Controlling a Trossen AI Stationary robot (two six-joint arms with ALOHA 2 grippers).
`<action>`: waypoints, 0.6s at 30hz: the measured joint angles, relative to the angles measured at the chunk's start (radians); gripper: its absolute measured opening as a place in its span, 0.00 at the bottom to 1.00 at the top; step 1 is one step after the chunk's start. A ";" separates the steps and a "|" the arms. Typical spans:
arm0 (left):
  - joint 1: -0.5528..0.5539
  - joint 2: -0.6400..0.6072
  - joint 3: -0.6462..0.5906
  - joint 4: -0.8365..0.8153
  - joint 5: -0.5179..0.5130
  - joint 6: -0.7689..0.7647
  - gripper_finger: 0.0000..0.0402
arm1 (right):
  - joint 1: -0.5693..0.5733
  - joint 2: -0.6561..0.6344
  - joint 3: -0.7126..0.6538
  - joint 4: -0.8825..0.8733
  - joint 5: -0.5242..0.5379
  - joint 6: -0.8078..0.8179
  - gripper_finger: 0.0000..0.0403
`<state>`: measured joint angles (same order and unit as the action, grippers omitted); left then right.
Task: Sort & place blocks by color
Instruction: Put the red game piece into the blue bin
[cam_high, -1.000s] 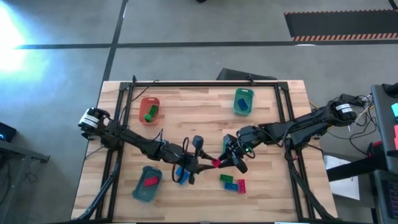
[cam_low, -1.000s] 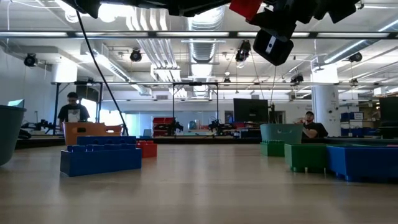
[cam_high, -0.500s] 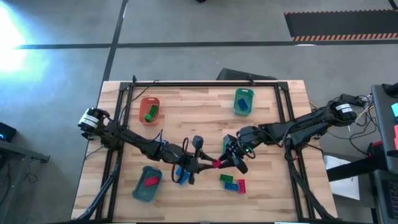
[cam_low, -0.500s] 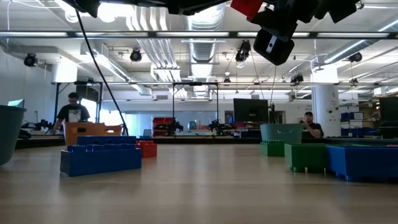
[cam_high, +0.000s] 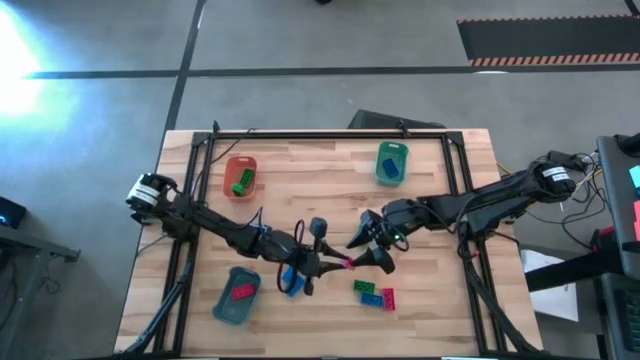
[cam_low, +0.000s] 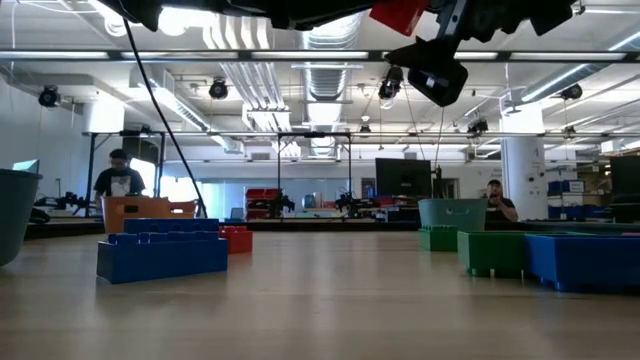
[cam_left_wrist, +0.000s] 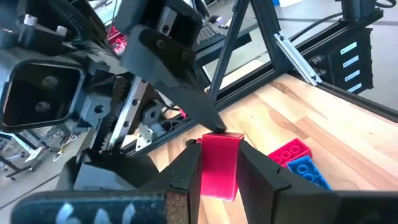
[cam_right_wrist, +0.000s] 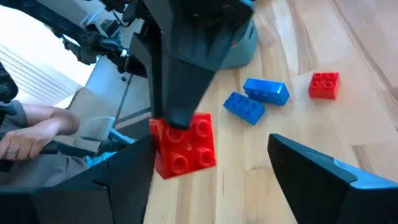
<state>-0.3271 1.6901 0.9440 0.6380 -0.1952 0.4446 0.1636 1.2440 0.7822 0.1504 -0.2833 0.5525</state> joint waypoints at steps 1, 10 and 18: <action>0.000 0.000 0.000 0.000 -0.006 0.000 0.17 | -0.002 -0.011 0.000 -0.018 -0.001 0.001 0.75; 0.000 0.000 0.000 -0.056 -0.081 -0.072 0.16 | -0.022 -0.144 0.000 -0.300 0.059 -0.002 0.72; -0.002 -0.037 0.006 -0.204 -0.128 -0.258 0.16 | -0.021 -0.278 0.000 -0.614 0.373 0.080 0.68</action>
<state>-0.3286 1.6527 0.9500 0.4336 -0.3230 0.1870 0.1429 0.9664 0.7822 -0.4634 0.0901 0.6327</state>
